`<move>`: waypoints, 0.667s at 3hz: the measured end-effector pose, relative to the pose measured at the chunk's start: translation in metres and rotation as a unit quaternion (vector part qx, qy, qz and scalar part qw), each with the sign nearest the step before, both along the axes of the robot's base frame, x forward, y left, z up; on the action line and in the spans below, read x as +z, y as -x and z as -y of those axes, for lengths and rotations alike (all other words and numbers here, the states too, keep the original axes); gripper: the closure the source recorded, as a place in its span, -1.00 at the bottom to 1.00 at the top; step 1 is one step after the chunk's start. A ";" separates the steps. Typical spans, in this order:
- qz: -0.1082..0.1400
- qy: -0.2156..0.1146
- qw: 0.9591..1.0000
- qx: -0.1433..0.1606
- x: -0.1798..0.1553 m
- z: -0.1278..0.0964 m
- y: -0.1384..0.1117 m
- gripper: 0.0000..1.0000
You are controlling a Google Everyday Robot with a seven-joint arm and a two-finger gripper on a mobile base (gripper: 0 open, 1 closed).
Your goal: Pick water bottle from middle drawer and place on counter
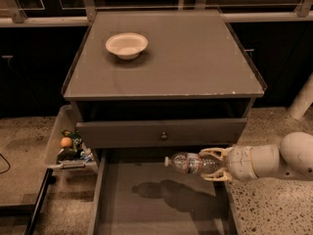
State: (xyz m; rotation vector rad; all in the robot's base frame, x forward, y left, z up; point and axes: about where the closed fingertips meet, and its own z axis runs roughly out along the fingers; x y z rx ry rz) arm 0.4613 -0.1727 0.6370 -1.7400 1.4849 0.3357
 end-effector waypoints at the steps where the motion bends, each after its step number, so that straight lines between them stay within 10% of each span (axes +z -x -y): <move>1: 0.001 -0.001 1.000 0.002 0.000 -0.002 0.001 1.00; 2: 0.030 0.001 1.000 0.009 0.031 -0.004 0.005 1.00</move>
Offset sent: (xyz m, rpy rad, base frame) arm -0.0097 0.0030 0.0757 -0.0089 -0.1424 0.0297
